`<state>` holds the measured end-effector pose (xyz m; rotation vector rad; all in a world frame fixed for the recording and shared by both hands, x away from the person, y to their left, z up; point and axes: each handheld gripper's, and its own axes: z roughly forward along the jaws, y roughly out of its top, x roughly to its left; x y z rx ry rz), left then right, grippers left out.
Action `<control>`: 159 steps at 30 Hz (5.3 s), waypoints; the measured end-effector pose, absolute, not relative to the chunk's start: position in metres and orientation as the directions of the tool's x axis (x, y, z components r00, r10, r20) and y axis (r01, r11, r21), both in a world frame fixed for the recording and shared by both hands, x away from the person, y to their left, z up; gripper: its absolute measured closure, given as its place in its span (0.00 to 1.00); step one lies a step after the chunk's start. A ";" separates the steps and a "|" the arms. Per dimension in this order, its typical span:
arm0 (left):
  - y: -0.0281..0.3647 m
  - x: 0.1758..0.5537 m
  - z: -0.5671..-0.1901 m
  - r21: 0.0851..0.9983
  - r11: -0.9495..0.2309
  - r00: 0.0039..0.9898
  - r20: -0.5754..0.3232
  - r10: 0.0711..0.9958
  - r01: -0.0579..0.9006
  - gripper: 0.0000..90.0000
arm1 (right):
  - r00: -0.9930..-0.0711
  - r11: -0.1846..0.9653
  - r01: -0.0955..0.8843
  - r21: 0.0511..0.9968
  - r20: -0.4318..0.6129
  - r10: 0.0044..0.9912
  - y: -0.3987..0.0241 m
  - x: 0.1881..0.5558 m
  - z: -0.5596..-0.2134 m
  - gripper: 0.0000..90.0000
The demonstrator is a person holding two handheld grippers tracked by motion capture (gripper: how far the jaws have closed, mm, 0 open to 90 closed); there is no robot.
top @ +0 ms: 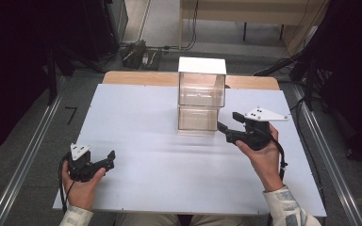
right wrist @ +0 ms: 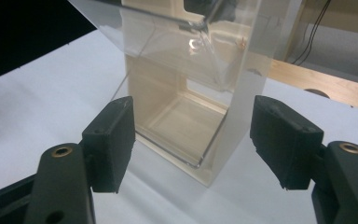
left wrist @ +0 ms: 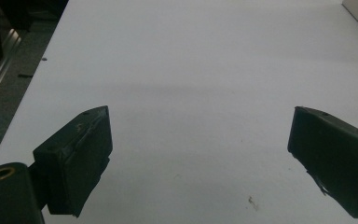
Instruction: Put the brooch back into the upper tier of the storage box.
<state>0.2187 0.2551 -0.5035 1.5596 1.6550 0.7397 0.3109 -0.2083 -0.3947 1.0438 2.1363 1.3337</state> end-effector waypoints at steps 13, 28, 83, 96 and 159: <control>0.255 0.219 -0.503 0.816 0.097 0.005 -0.122 0.993 0.570 0.08 | -0.606 0.276 0.417 0.866 0.038 0.795 -0.225 0.306 -0.417 0.33; 0.255 0.219 -0.503 0.815 0.094 0.008 -0.120 0.993 0.572 0.08 | -0.590 0.277 0.433 0.858 0.038 0.806 -0.235 0.299 -0.428 0.33; 0.254 0.219 -0.503 0.817 0.093 0.009 -0.119 0.993 0.569 0.08 | -0.518 0.248 0.468 0.848 0.036 0.854 -0.276 0.280 -0.439 0.33; 0.254 0.219 -0.503 0.816 0.092 0.007 -0.117 0.993 0.570 0.08 | -0.495 0.244 0.482 0.842 0.032 0.868 -0.289 0.277 -0.444 0.33; 0.252 0.218 -0.503 0.818 0.087 0.010 -0.112 0.994 0.568 0.08 | -0.329 0.193 0.556 0.808 0.002 0.944 -0.355 0.253 -0.466 0.31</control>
